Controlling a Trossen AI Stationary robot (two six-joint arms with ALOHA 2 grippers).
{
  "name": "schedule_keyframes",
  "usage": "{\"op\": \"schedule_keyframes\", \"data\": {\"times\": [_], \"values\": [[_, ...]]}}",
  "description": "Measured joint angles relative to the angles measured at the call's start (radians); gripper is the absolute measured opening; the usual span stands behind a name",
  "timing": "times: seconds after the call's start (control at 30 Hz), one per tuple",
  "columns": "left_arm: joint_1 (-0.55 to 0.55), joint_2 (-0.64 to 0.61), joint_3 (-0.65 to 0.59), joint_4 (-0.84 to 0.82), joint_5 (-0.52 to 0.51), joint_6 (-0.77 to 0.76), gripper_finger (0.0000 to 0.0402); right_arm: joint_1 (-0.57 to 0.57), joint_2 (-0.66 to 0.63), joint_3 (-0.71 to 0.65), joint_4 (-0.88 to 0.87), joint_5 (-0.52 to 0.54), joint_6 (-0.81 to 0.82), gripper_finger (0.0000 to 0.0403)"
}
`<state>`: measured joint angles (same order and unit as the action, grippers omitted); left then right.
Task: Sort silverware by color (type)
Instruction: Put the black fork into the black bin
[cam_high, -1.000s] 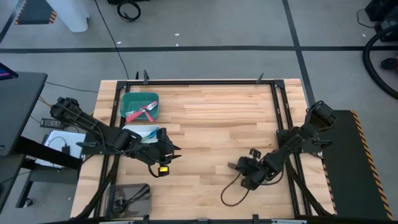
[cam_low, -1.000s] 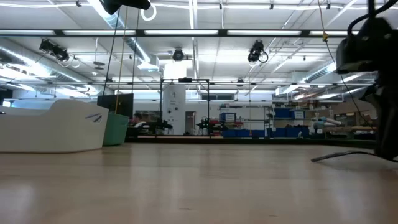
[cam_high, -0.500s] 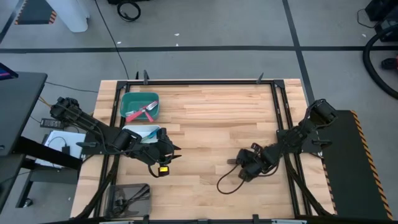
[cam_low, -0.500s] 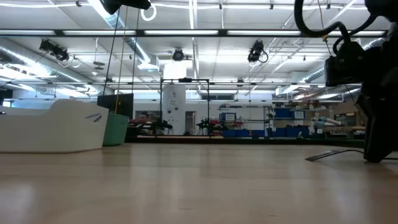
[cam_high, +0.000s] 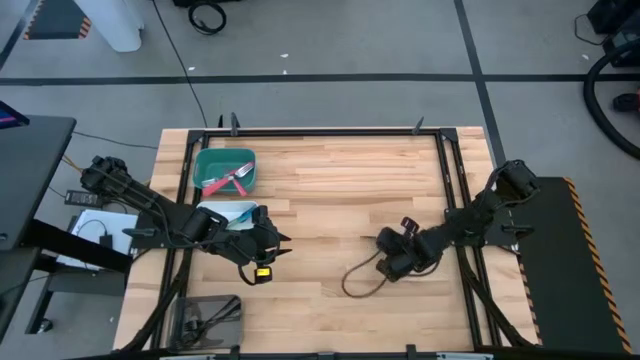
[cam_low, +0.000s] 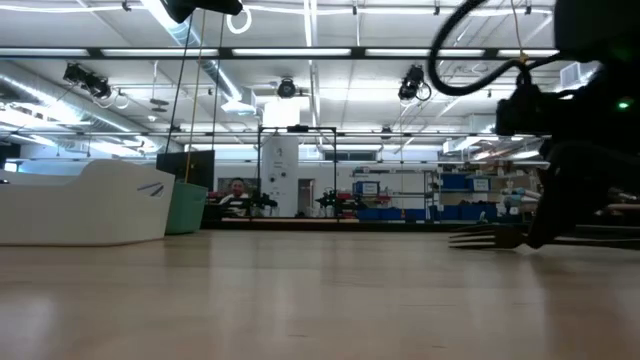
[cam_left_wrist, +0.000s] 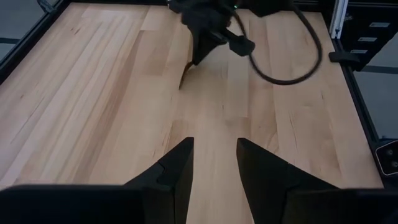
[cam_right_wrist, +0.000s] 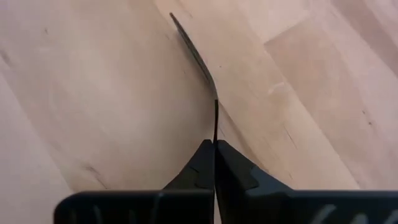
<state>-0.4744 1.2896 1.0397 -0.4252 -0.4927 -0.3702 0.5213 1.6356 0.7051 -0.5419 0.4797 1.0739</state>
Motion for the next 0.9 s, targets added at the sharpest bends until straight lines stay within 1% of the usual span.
{"op": "schedule_keyframes", "data": {"times": [0.07, 0.17, 0.23, 0.33, 0.4, 0.53, 0.7, 0.77, 0.83, 0.9], "values": [[0.001, 0.000, 0.000, 0.000, -0.001, 0.000, 0.0132, -0.004, -0.003, -0.001, -0.005, 0.024, 0.000, 0.0007], [0.002, -0.001, 0.000, 0.000, -0.001, 0.000, 0.0132, -0.026, -0.020, 0.000, -0.015, -0.017, -0.016, 0.0006], [0.002, -0.001, 0.000, 0.000, 0.000, 0.000, 0.0132, -0.036, -0.039, 0.000, -0.031, -0.025, -0.034, 0.0004], [0.002, -0.001, 0.000, 0.001, -0.007, 0.000, 0.0132, -0.051, -0.086, 0.003, -0.103, -0.054, -0.061, 0.0003], [0.002, -0.001, 0.000, 0.005, -0.027, 0.000, 0.0132, -0.060, -0.132, 0.030, -0.138, -0.041, -0.086, 0.0002], [0.016, -0.001, 0.000, 0.005, -0.054, 0.000, 0.0132, -0.074, -0.231, 0.076, -0.197, 0.054, -0.164, 0.0002], [0.056, -0.001, 0.000, 0.007, -0.055, 0.000, 0.0132, -0.075, -0.363, 0.134, -0.141, 0.226, -0.328, 0.0002], [0.077, -0.001, 0.000, 0.008, -0.055, 0.000, 0.0132, -0.073, -0.408, 0.142, -0.038, 0.301, -0.442, 0.0002], [0.103, -0.001, 0.000, 0.011, -0.055, 0.000, 0.0132, -0.069, -0.447, 0.144, 0.094, 0.374, -0.593, 0.0002], [0.127, -0.001, 0.000, 0.028, -0.056, 0.000, 0.0132, -0.066, -0.464, 0.144, 0.250, 0.415, -0.765, 0.0002]]}}
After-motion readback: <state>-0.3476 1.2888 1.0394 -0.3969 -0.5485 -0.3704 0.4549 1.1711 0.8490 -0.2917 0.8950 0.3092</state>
